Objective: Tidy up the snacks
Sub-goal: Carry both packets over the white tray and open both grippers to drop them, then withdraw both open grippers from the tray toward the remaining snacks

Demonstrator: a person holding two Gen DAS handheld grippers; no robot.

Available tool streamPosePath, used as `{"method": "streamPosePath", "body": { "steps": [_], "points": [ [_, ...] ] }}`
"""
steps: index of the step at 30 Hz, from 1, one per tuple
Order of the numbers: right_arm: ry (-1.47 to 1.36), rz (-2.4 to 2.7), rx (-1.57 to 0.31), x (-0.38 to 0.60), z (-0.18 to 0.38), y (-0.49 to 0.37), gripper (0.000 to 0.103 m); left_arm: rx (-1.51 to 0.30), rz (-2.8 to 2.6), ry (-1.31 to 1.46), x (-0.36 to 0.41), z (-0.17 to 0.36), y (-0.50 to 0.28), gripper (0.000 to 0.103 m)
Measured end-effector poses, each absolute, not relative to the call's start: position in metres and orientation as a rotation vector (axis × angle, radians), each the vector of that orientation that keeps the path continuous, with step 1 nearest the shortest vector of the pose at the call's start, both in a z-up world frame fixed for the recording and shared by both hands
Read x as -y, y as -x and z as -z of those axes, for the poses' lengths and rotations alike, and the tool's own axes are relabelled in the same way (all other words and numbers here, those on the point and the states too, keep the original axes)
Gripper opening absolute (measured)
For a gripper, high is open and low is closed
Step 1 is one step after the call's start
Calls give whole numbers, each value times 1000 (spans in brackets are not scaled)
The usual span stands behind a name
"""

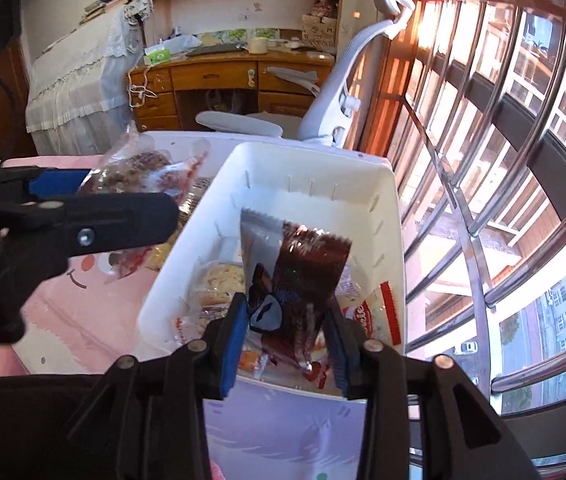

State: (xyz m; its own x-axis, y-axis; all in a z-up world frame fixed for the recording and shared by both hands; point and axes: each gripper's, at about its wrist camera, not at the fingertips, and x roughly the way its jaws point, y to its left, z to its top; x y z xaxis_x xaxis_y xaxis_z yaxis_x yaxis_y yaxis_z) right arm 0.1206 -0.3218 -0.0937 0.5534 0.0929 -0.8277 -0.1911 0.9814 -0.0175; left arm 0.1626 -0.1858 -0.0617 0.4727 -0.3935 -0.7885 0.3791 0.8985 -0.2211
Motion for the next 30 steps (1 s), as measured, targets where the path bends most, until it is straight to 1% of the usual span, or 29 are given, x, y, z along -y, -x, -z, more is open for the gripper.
{"method": "streamPosePath", "body": {
  "steps": [3,6,17,30],
  "points": [
    [76,-168,-991,328,98,-124,43,-995,463,20,184,66,-165,73],
    [65,-163,-1001,329,100,-127,43,-1007,441,31,176,69,-167,78],
    [51,-203,-1071,299,114,-129,44,-1034,364,90,123,78,-158,79],
    [-5,-205,-1142,225,121,-115,44,-1067,330,83,35,74,-139,79]
  ]
}}
